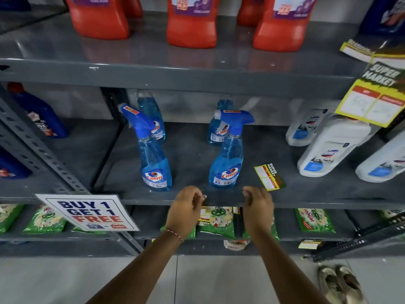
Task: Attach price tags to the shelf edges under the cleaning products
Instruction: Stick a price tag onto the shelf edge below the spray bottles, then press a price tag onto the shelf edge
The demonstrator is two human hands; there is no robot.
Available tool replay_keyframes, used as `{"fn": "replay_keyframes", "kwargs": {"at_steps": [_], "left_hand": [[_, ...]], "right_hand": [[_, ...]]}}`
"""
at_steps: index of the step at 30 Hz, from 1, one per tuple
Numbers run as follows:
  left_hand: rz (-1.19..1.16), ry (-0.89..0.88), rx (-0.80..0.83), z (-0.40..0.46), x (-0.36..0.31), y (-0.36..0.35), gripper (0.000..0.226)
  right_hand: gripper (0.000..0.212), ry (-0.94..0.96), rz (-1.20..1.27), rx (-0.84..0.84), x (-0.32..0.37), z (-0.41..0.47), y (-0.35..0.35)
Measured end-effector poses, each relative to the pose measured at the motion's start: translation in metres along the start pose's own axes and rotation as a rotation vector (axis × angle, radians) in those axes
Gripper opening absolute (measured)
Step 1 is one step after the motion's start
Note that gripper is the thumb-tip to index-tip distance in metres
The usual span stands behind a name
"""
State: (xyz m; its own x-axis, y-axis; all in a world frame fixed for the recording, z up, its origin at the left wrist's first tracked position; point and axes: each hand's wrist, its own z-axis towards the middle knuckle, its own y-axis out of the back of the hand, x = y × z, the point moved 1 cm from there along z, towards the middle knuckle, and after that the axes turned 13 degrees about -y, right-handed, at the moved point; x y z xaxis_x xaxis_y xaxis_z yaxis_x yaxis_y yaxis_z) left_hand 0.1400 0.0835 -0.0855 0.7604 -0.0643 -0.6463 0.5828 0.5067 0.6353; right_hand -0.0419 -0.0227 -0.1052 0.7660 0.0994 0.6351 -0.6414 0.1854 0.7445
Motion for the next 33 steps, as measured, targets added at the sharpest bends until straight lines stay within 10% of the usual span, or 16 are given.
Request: {"fn": "replay_keyframes", "kwargs": {"at_steps": [8, 13, 19, 33], "left_hand": [[-0.201, -0.013, 0.162, 0.037, -0.065, -0.080, 0.007], [-0.096, -0.089, 0.083, 0.066, -0.097, -0.114, 0.012], [-0.043, -0.172, 0.120, 0.092, -0.147, -0.149, 0.036], [-0.004, -0.079, 0.382, 0.082, -0.265, -0.309, 0.008]], "right_hand": [[0.059, -0.567, -0.146, 0.163, -0.039, 0.095, 0.036], [0.007, -0.510, 0.112, 0.279, -0.052, 0.117, 0.045], [0.013, -0.153, 0.284, 0.458, -0.110, 0.114, 0.105], [0.010, -0.172, 0.205, 0.365, -0.272, 0.168, 0.191]]}}
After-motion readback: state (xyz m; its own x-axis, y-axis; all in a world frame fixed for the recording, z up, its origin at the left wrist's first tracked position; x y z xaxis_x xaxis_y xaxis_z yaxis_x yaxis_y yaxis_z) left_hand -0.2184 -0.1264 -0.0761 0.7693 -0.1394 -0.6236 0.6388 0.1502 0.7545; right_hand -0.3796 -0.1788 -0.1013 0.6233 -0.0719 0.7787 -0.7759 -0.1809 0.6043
